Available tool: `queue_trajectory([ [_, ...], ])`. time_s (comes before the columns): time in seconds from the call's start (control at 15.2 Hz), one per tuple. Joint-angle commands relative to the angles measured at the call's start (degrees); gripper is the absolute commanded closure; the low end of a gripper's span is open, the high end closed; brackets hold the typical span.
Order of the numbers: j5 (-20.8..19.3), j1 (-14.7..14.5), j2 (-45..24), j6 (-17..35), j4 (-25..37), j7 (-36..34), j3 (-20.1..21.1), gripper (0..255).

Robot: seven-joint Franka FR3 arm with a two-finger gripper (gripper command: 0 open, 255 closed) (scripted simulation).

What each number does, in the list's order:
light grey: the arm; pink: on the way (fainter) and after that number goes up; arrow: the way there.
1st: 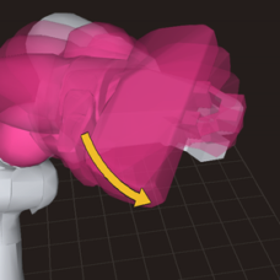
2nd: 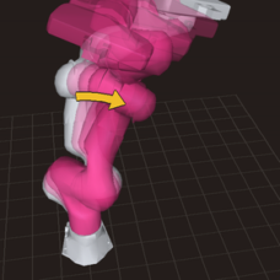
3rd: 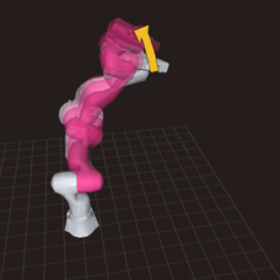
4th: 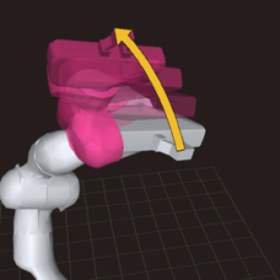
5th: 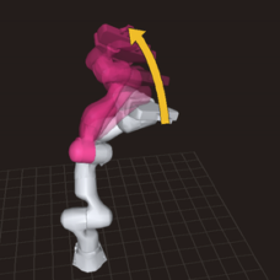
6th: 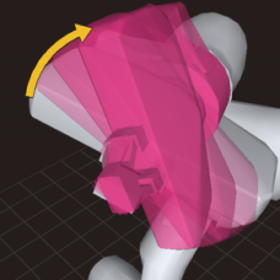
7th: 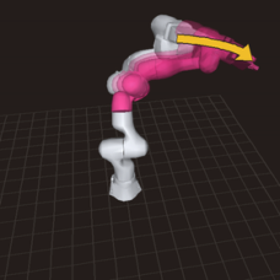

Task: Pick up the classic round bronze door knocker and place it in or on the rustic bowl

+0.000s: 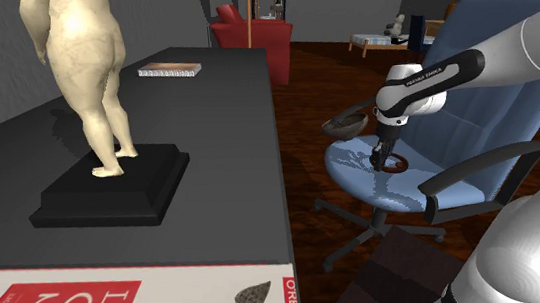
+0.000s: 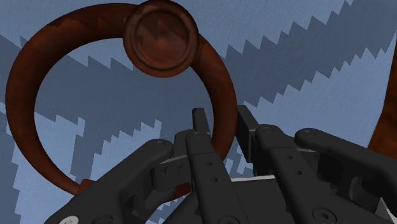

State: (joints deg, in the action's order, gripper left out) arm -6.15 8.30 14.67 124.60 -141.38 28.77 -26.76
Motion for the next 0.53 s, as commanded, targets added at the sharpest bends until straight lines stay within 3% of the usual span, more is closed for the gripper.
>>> queue_trajectory([
  [0.0, 0.2, -0.2, -0.1, -0.2, -0.3, 0.0, 0.2, 255],
  [0.46, 0.0, -0.2, 0.3, -1.0, 0.1, -0.2, 0.3, 255],
])
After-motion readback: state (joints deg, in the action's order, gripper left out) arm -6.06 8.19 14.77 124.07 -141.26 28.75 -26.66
